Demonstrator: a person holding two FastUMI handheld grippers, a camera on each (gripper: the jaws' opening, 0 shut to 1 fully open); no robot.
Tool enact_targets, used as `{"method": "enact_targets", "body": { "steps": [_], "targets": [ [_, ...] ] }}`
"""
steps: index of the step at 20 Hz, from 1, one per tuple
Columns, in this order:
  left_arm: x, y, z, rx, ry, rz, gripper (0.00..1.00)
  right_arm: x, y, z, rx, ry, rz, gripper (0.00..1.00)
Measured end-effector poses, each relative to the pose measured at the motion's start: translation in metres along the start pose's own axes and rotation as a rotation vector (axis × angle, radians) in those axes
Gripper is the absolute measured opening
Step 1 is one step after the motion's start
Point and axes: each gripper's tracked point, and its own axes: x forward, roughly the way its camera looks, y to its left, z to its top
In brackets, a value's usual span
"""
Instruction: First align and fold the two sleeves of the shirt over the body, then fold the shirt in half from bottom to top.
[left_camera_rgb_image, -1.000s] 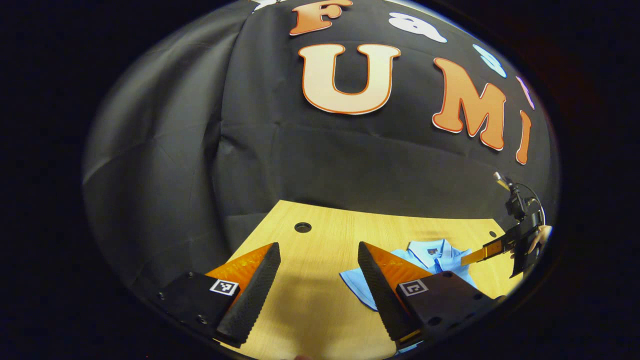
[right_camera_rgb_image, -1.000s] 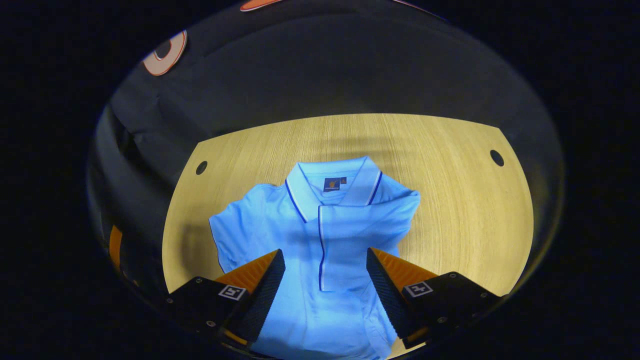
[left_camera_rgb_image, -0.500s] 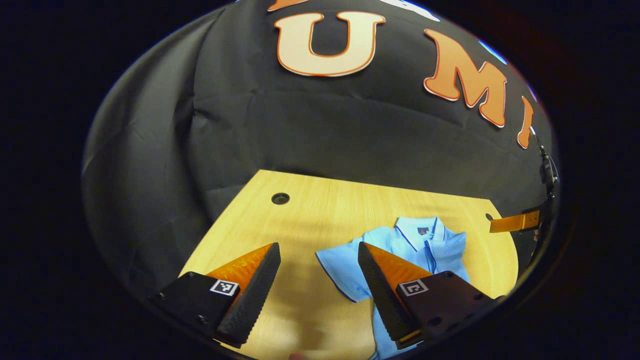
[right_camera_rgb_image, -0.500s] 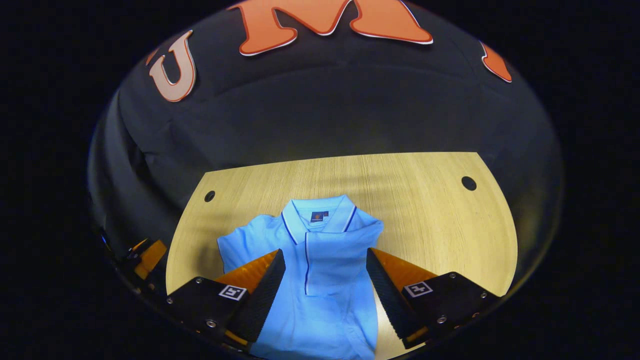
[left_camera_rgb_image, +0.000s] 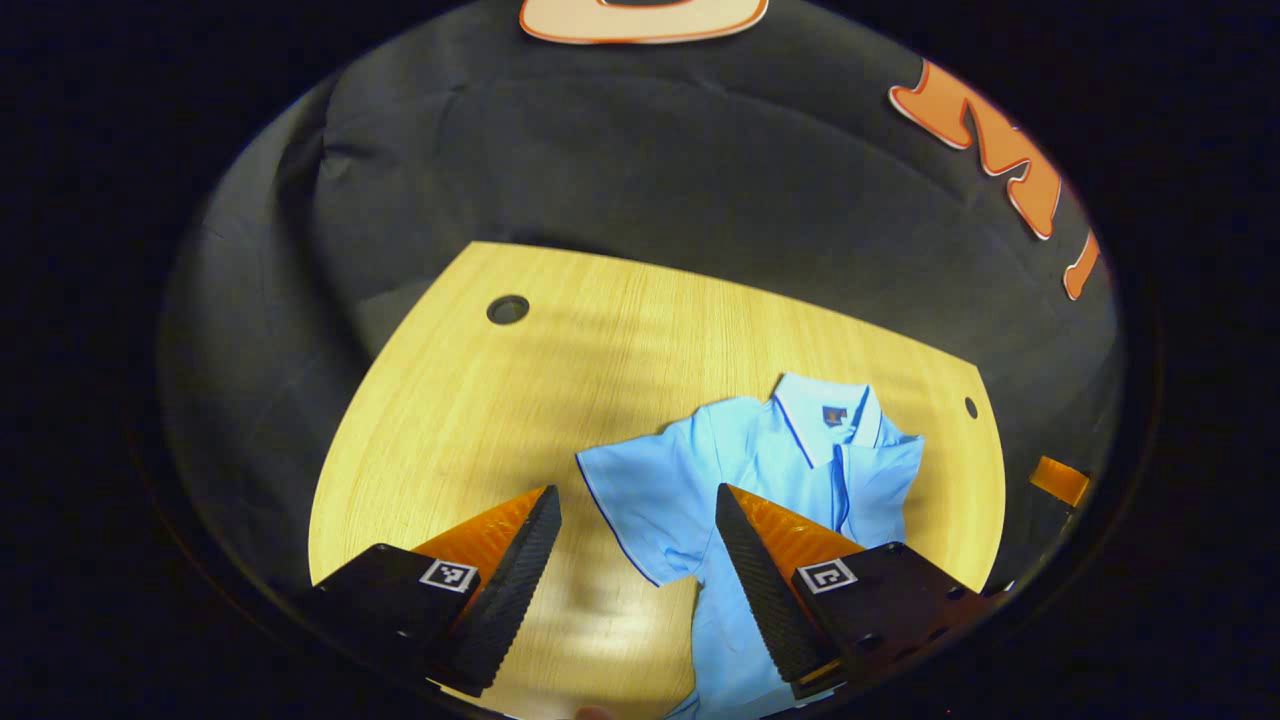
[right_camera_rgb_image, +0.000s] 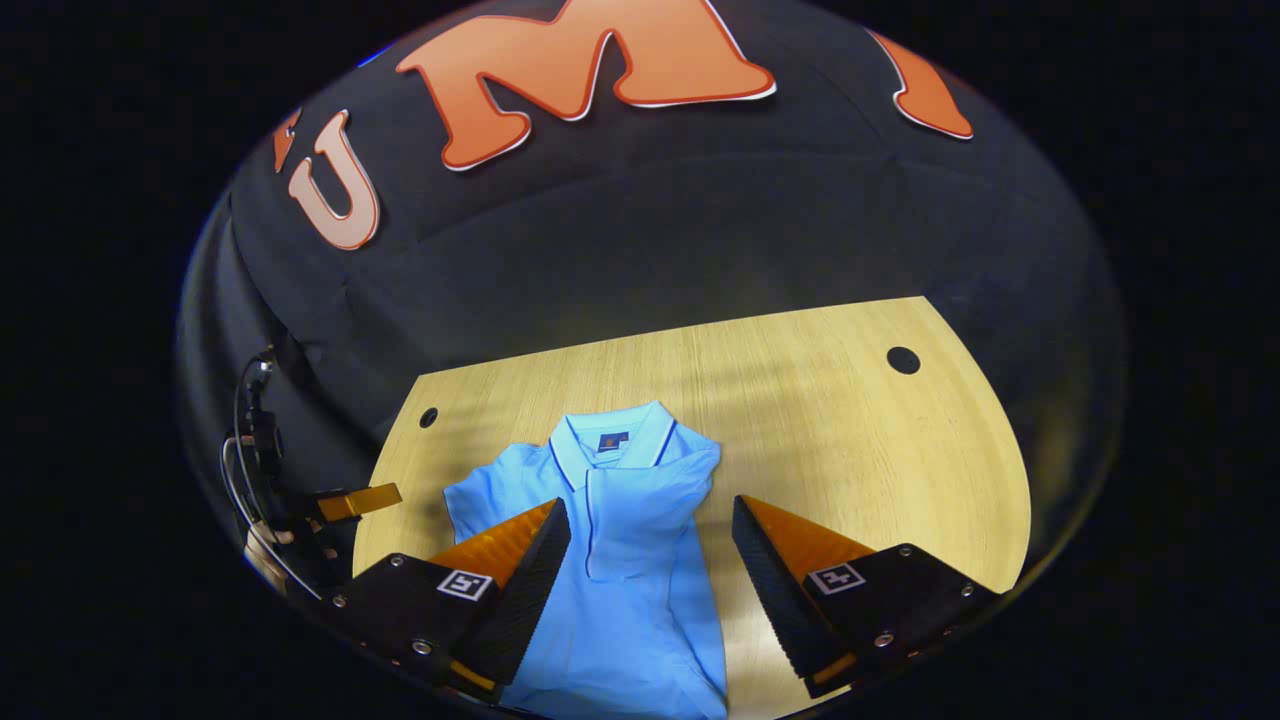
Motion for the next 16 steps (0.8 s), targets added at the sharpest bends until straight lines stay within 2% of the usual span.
{"method": "enact_targets", "body": {
  "steps": [2,4,7,16],
  "targets": [
    [0.021,-0.004,-0.012,-0.045,0.108,0.001,1.0,-0.004,-0.011,0.0,0.022,0.001,0.002,0.99],
    [0.039,-0.002,-0.027,-0.099,0.19,0.017,1.0,-0.008,-0.014,-0.002,0.066,0.014,0.038,0.99],
    [0.063,0.002,-0.048,-0.152,0.29,0.053,1.0,-0.013,-0.034,-0.01,0.074,0.024,0.026,0.99],
    [0.093,0.02,-0.059,-0.153,0.343,0.164,1.0,-0.01,-0.068,-0.026,0.136,0.059,0.01,0.99]
  ]
}}
